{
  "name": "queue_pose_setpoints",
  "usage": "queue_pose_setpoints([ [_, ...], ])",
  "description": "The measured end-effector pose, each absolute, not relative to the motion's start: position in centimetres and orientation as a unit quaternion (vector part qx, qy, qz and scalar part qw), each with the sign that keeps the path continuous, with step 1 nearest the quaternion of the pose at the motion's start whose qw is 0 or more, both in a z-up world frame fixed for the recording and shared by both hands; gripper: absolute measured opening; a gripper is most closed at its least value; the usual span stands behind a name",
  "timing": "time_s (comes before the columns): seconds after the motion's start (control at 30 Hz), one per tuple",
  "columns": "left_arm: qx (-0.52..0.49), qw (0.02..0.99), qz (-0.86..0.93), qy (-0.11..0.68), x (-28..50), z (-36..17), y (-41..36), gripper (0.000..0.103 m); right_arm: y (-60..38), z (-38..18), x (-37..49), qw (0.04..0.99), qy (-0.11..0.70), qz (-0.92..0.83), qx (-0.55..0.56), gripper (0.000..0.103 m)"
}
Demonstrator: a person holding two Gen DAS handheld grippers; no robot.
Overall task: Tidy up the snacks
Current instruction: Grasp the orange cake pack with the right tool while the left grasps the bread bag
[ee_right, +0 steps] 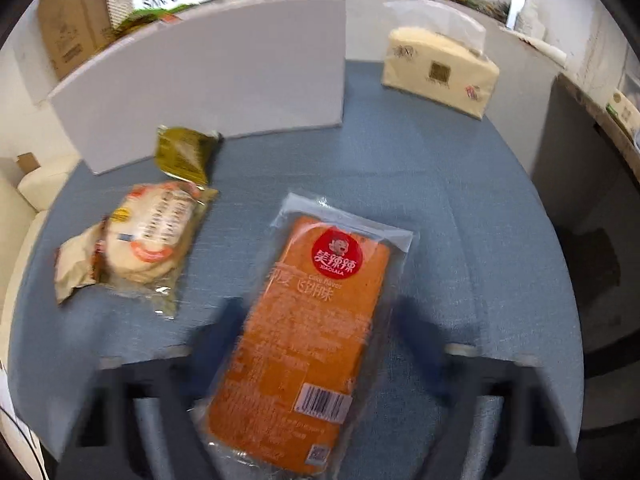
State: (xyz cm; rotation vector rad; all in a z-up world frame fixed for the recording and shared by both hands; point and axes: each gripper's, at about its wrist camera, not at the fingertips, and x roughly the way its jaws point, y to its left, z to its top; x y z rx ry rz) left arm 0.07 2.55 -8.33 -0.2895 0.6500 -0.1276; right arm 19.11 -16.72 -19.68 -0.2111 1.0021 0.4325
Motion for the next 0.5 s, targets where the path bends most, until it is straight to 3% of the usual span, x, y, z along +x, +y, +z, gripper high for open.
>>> queue_pose_setpoints([
  [0.1,-0.141,0.934,-0.061,0.322,0.3,-8.5,2.5,0.103,-16.9,-19.0,18.1,0.845,0.465,0.247,-0.092,0.062],
  [0.5,-0.081,0.911,-0.058,0.400,6.9,-15.0,3.3,0.103,-22.1,-13.1,15.8,0.873,0.389,0.295,0.008,0.061],
])
